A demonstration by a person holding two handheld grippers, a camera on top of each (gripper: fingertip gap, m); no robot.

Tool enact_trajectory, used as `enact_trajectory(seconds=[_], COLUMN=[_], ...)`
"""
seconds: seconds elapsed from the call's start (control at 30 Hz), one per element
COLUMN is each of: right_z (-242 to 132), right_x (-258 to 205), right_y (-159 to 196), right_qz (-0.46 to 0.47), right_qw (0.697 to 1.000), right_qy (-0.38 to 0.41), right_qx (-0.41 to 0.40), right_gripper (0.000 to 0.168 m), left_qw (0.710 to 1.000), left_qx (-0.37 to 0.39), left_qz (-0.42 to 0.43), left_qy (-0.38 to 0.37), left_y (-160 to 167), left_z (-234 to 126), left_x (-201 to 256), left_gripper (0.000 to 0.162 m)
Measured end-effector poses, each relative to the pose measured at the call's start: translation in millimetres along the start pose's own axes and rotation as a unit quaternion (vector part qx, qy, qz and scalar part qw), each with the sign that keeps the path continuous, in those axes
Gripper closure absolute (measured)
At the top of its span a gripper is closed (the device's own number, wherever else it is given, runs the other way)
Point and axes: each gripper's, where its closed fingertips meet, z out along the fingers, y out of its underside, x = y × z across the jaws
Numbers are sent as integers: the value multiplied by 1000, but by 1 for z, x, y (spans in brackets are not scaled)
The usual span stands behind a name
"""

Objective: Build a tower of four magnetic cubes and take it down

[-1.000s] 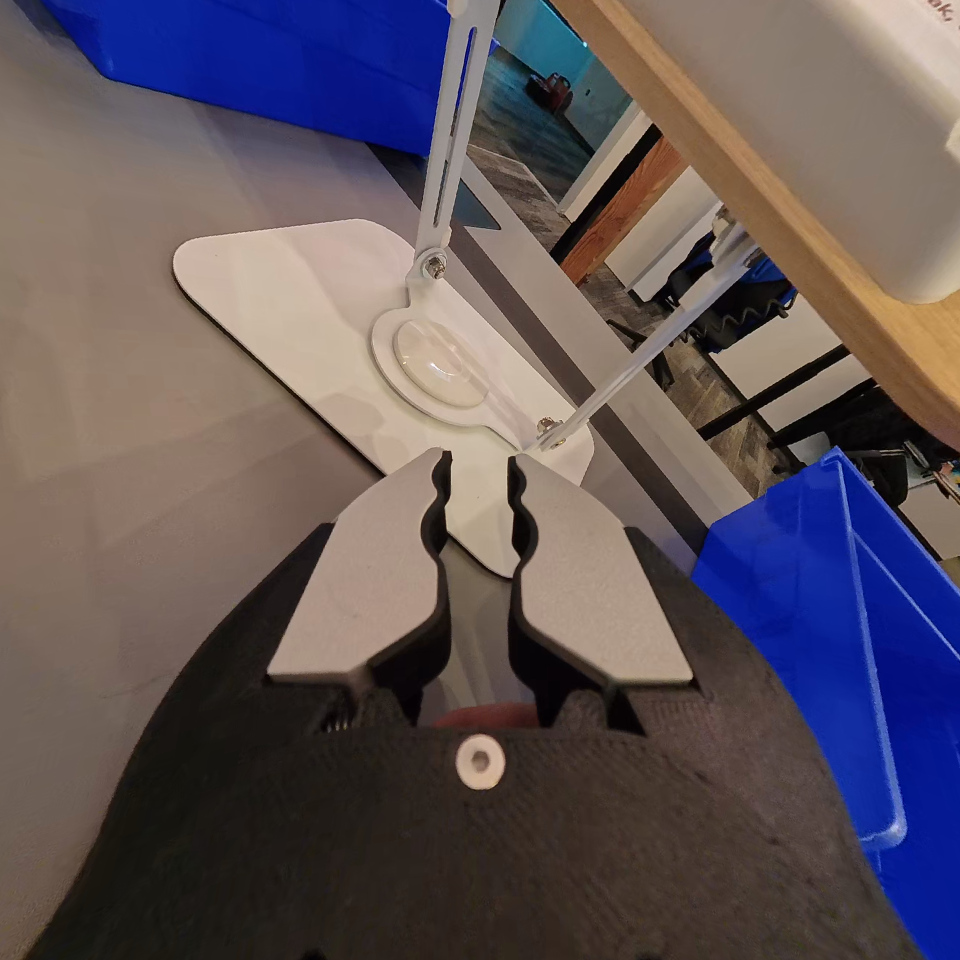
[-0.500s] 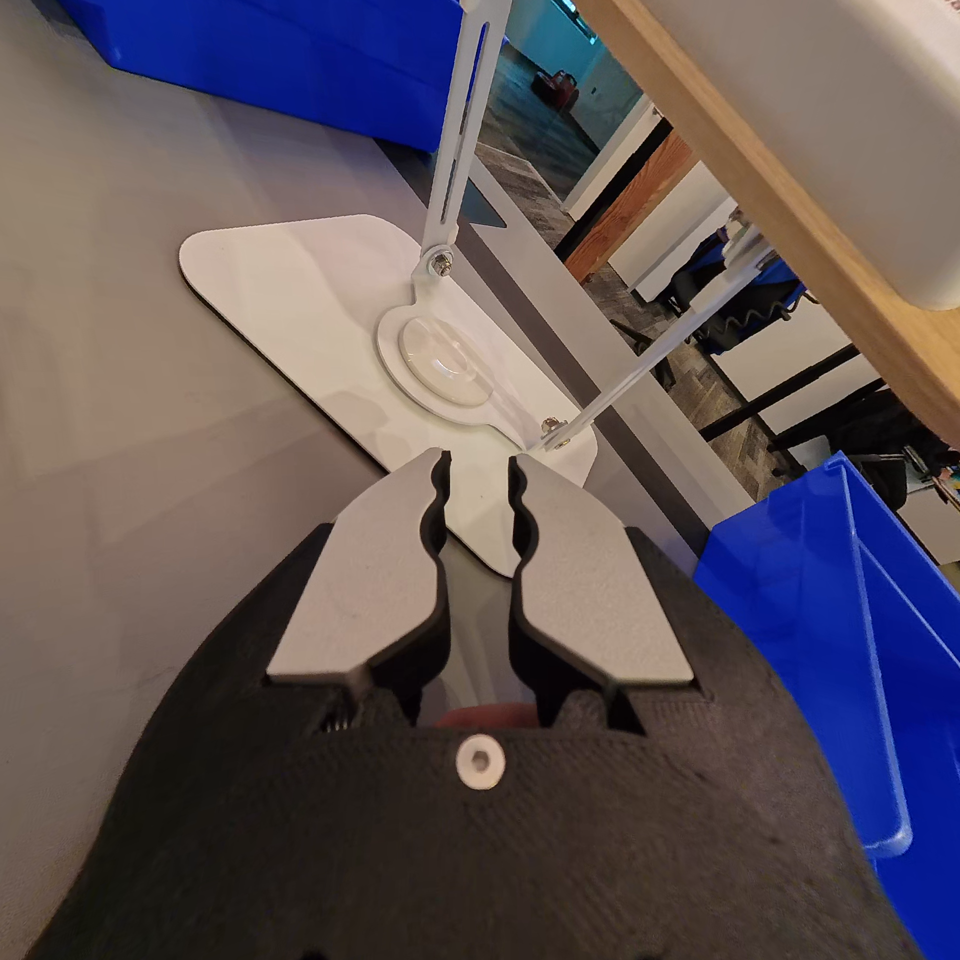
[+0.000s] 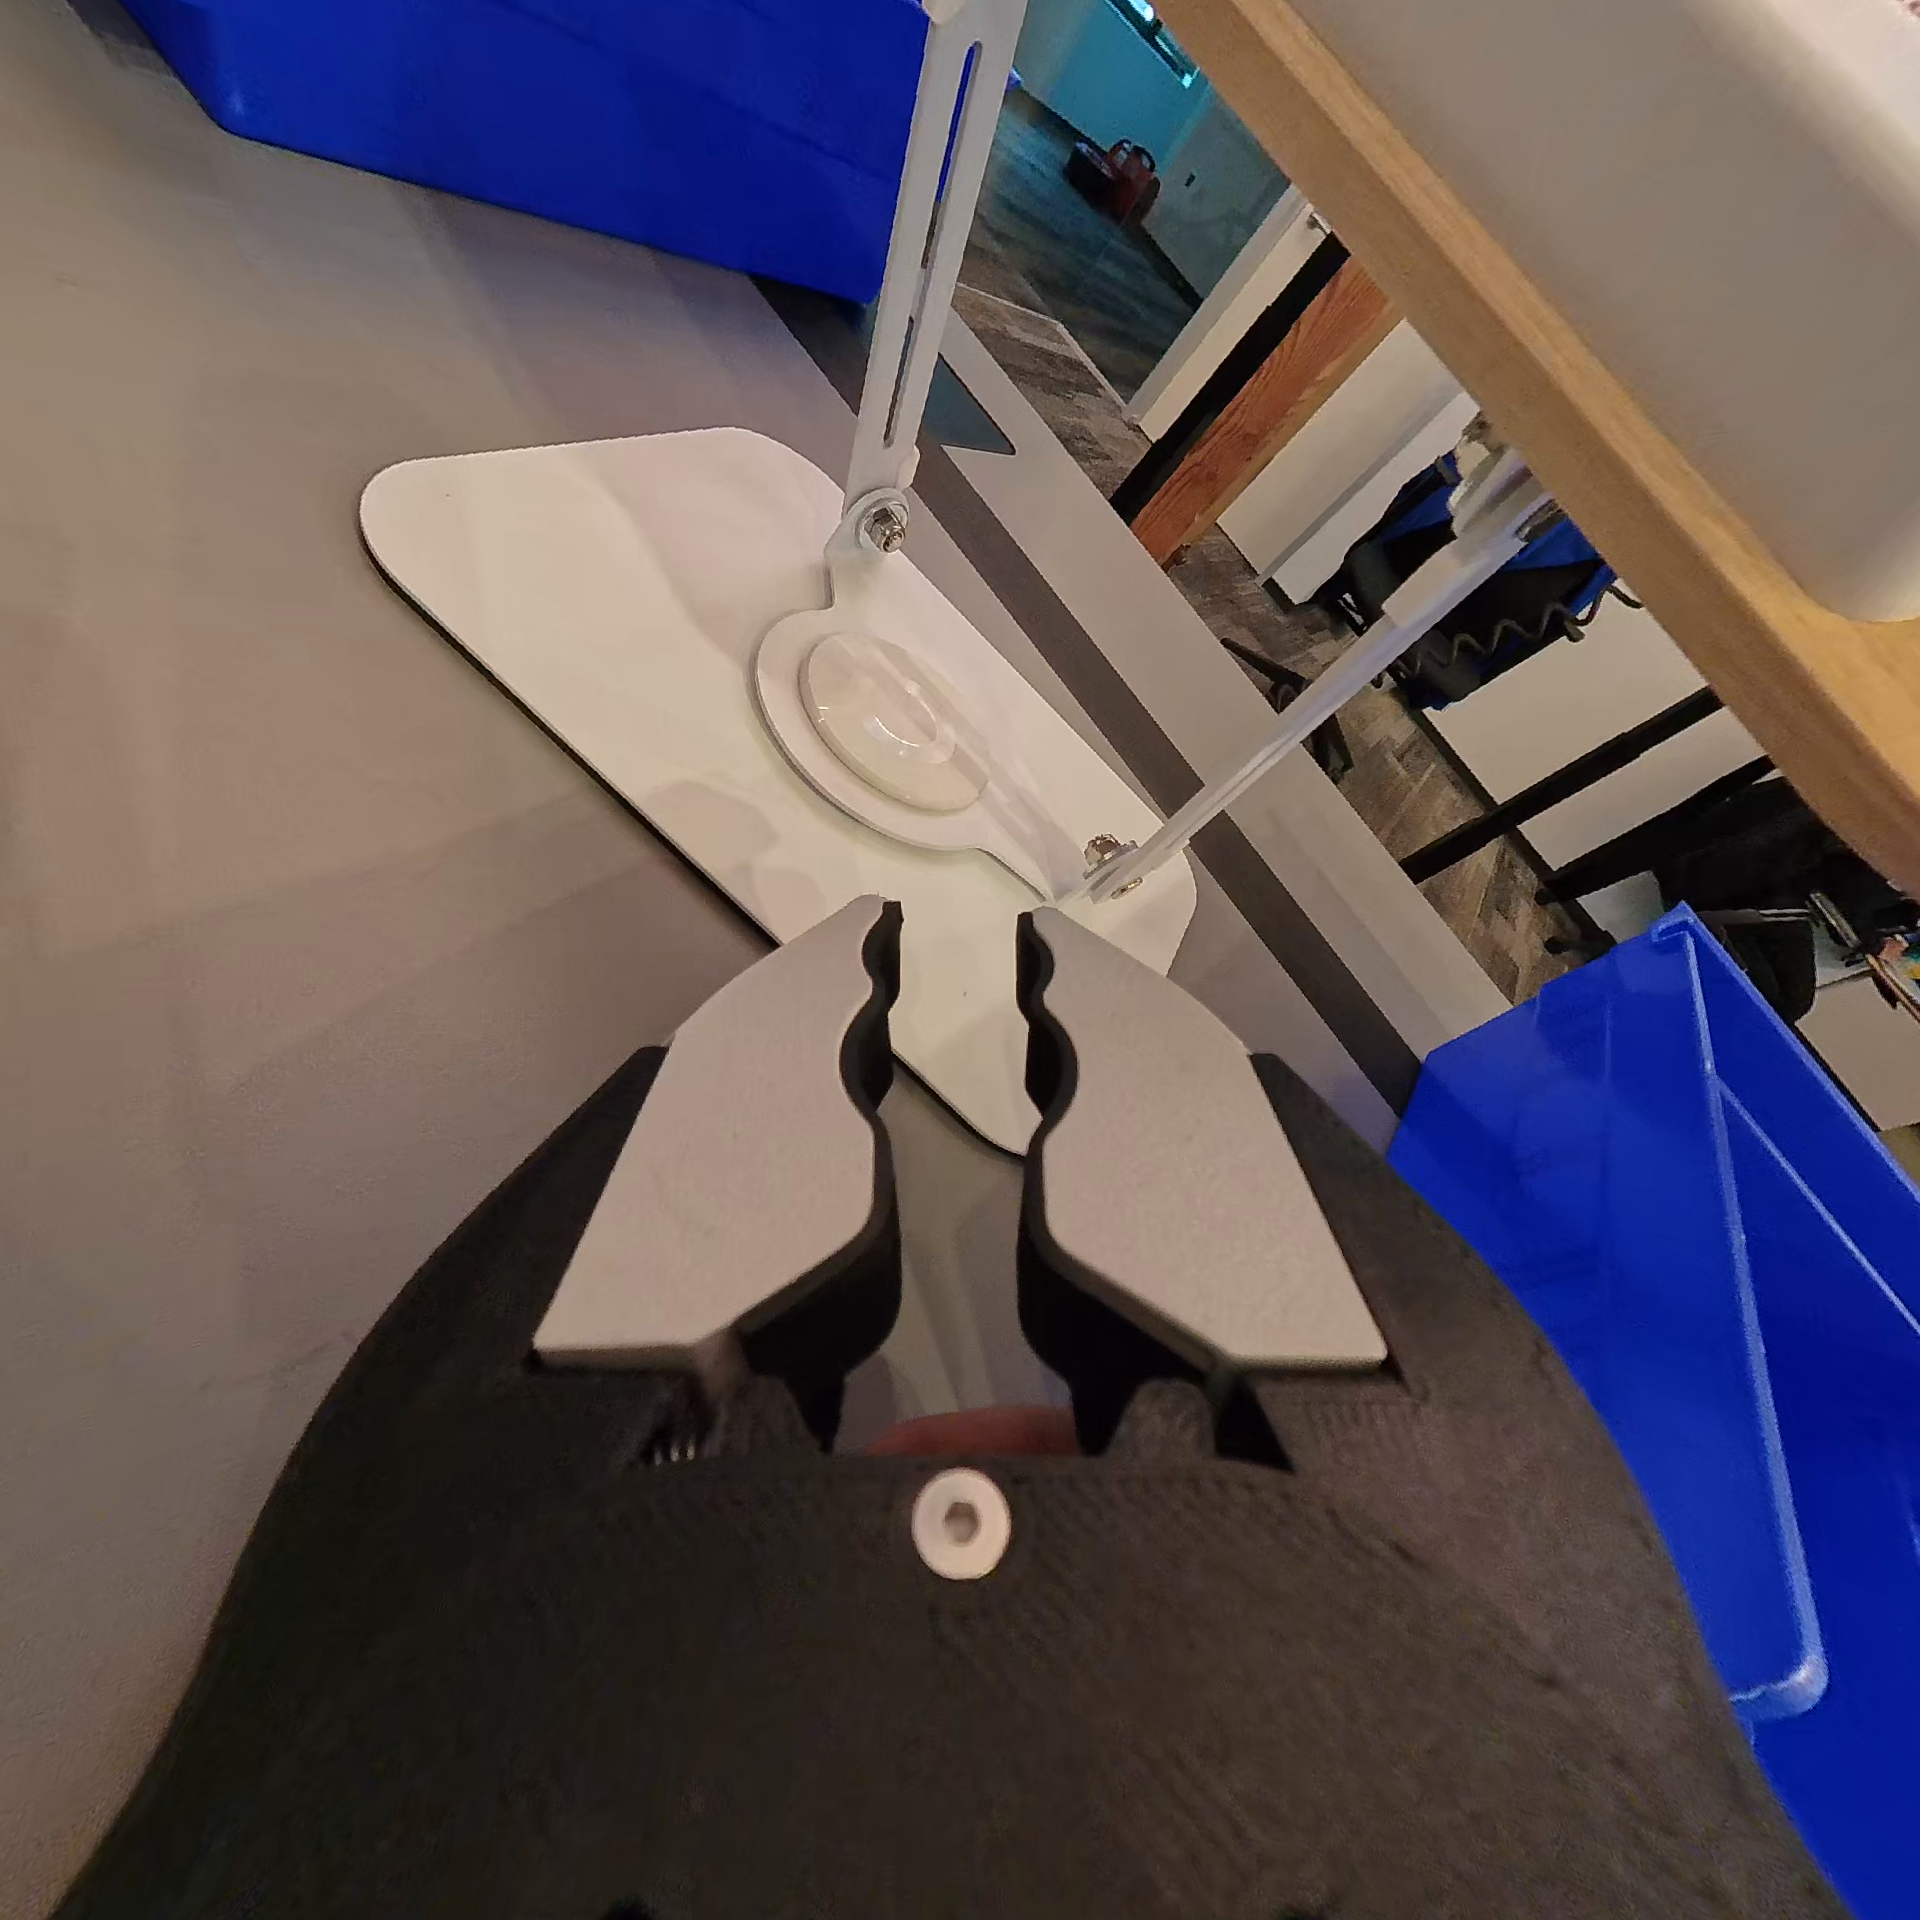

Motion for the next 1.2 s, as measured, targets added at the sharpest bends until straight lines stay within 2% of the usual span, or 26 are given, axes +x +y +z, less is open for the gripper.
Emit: enact_trajectory(seconds=[0.1,0.27,0.47,0.67,0.87,1.03,1.2], right_z=[0,0,0,-1,-1,0,0], right_x=[0,0,1,1,1,0,0], right_y=[0,0,0,0,0,0,0], right_qz=[0,-1,1,1,0,-1,-2], right_qw=[1000,1000,1000,1000,1000,1000,1000], right_qy=[0,1,2,3,2,1,1], right_qx=[0,0,1,2,2,2,1], right_gripper=[147,147,147,147,147,147,147], left_qw=[999,998,992,980,965,956,953], left_qx=[-9,14,84,126,154,137,112], left_qz=[14,39,88,151,206,250,270], left_qy=[-31,-41,-19,-12,50,68,80], left_y=[7,5,-43,-127,-189,-219,-228], left_z=[-35,-92,-133,-133,-132,-126,-113], left_x=[10,56,134,215,282,305,316], left_gripper=[110,110,111,111,111,111,111])
